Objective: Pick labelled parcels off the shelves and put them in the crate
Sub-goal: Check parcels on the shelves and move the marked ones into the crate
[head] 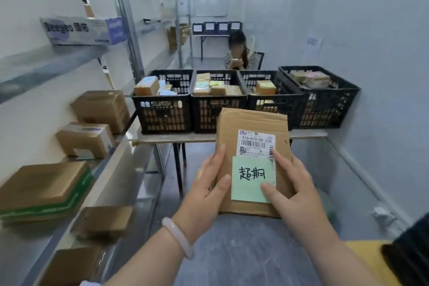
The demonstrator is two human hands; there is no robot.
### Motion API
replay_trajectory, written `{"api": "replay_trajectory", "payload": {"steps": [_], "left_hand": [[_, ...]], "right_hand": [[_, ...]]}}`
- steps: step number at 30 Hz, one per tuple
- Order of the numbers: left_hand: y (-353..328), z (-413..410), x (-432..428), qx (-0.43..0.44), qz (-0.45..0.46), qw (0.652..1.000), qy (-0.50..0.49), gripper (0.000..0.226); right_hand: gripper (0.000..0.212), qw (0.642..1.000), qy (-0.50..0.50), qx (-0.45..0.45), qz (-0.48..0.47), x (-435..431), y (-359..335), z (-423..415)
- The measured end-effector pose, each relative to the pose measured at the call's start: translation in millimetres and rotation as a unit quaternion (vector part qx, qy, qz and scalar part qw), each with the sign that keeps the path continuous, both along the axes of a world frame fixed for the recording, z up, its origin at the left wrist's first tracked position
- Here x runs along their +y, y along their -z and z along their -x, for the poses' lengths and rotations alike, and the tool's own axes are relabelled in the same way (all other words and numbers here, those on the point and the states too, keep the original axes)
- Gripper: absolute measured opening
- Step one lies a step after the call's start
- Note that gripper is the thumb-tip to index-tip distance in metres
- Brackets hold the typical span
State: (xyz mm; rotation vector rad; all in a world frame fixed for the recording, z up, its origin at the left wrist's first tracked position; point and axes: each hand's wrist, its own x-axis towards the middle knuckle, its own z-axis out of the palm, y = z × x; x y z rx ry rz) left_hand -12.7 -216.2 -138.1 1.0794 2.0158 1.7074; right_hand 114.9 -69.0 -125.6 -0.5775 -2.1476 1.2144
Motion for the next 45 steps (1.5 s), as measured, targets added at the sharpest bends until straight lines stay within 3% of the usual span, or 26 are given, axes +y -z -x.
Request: {"api": "replay_trajectory", "payload": {"steps": [4,9,20,31,36,45], "left_hand": [[-8.9,-53.4,71.4,0.003,0.004,0.996,0.084,0.055],[-12.3,-142.4,158.4,0.03,0.017,0.979,0.201,0.077],[-11.4,-329.3,277.9,0.021,0.015,0.894,0.448,0.086],[-18.3,-427.5,357.1,0.053,0.048,0.78,0.621,0.089],[-11.3,-468.9,387.6,0.069,0.093,0.721,0.684,0.092],[31.3,-490.4,421.6,0.091,0.191,0.676,0.706,0.096]], "right_hand": [[0.065,0.996,0.083,0.006,0.003,42.9,-8.2,-76.3],[0.068,0.979,0.203,0.001,0.007,88.9,-17.3,-191.7],[0.076,0.902,0.429,-0.019,0.051,116.5,-16.4,-396.7],[0.074,0.788,0.614,-0.025,0.048,120.6,-15.0,-473.6],[0.073,0.741,0.664,-0.045,0.093,121.7,-18.1,-498.2],[0.077,0.719,0.658,-0.133,0.178,149.5,14.0,-510.3]]}}
